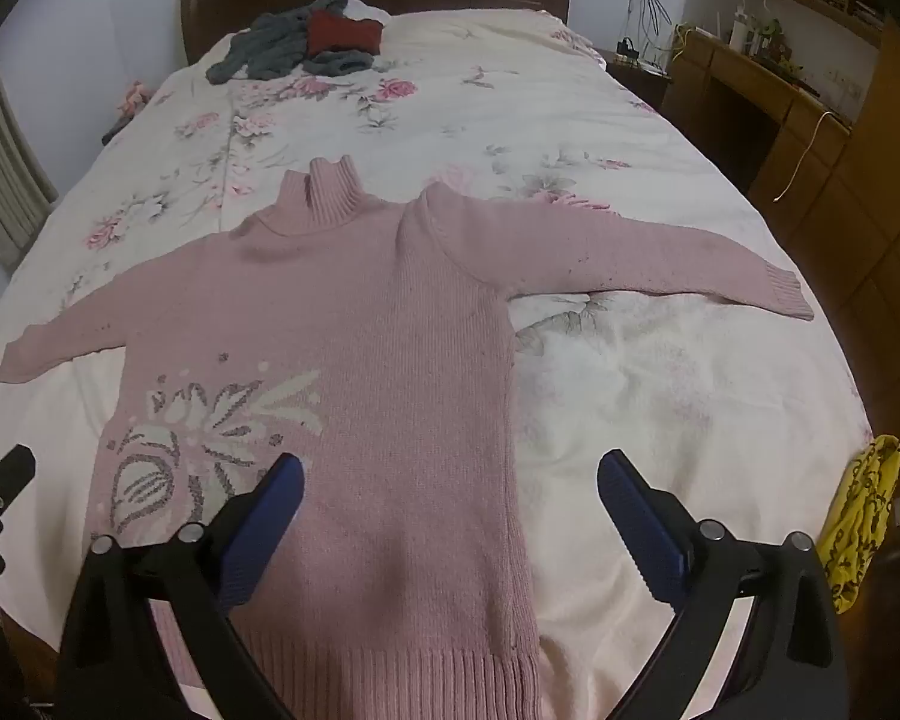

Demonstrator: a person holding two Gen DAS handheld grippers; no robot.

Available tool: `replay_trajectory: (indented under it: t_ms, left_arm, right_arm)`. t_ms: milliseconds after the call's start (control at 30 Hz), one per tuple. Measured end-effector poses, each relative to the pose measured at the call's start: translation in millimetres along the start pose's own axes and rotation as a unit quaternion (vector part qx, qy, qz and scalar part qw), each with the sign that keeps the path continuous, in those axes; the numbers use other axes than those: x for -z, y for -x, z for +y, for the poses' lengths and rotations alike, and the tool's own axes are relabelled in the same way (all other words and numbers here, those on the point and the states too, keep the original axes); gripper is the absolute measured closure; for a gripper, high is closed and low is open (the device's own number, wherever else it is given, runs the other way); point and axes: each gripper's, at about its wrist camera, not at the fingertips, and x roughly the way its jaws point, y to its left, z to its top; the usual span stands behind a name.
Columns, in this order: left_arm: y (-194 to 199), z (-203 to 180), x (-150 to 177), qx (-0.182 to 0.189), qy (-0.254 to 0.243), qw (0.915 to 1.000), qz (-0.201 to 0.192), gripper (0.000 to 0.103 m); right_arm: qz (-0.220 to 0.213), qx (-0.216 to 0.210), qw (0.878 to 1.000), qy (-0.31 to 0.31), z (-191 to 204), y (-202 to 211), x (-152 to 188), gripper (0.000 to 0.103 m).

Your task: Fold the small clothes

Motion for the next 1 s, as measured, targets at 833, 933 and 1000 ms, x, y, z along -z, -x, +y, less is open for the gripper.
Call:
replay_trajectory:
  t_ms: [833,933,1000]
  left_arm:
    - [-1.4,1.3,1.3,-0.005,0.0,1.0,0.003,0.003]
    - [-1.5,1.2,1.3,-0.005,0.0,1.0,0.003,0.003]
    - [-1.6,1.9,1.5,-0.006,0.0,1.0,0.004,0.003]
  right_arm:
    - [-0.008,-0.001,1.0,0.002,3.1,-0.3,-1.1,0.004]
    - [-0.007,-0.001,1.0,0.002,3.2,-2.1,-0.4,0.004]
    - [-0.014,-0.002,1.0,0.0,2.9,-1.2,-0.7,0.004]
